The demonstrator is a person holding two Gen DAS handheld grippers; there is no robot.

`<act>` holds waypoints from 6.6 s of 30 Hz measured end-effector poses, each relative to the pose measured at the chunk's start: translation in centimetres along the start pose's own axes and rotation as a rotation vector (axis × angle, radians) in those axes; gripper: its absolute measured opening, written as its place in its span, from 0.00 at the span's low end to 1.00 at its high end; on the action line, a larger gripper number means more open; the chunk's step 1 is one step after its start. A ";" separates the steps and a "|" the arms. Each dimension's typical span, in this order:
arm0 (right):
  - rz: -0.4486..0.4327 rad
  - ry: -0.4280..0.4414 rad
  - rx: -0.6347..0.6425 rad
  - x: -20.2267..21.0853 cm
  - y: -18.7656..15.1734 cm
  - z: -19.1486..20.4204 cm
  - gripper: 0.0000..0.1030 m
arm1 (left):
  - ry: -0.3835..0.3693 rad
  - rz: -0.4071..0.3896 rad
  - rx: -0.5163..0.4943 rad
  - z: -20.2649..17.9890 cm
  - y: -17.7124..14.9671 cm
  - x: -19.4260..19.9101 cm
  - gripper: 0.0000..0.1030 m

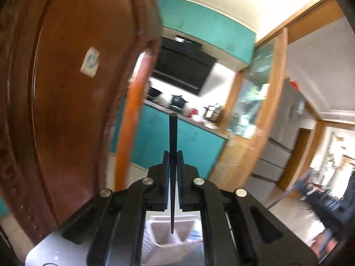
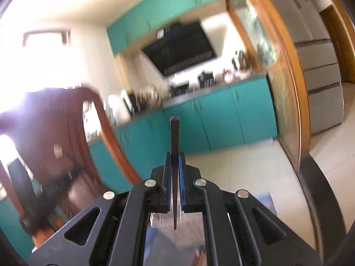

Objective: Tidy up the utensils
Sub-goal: 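Lift both held chopsticks upright and carry them over the white basket, then open both tools to drop the chopsticks into the basket, then grasp a dark red chopstick with the left tool while the right tool grasps a dark brown one, then lift both held chopsticks upright and carry them over the basket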

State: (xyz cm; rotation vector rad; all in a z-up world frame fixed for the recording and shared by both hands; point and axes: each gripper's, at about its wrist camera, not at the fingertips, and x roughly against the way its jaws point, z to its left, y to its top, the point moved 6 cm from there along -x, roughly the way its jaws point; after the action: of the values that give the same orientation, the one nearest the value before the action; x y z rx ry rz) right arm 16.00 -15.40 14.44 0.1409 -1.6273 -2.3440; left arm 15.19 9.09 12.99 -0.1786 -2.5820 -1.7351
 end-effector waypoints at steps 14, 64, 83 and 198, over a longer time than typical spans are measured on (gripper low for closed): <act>0.153 -0.150 0.117 -7.7 -8.8 -1.0 0.07 | 0.052 0.206 -0.094 0.9 -6.8 -6.3 0.07; 0.889 -0.324 -0.005 -6.3 -29.8 -7.9 0.15 | 0.145 0.423 -0.255 2.8 -18.0 -1.6 0.57; 0.872 -0.356 0.006 -5.5 -29.8 -8.8 0.27 | 0.125 0.646 -0.218 3.2 -22.7 -3.3 0.69; 0.133 -0.019 0.057 -0.8 -2.2 1.2 0.06 | -0.081 0.057 -0.090 -3.9 -0.2 2.0 0.07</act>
State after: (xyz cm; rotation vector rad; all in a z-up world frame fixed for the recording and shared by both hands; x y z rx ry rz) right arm 16.06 -13.37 12.73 0.0213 -1.6590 -2.2078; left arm 13.04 5.60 14.42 -0.3287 -2.5271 -1.8630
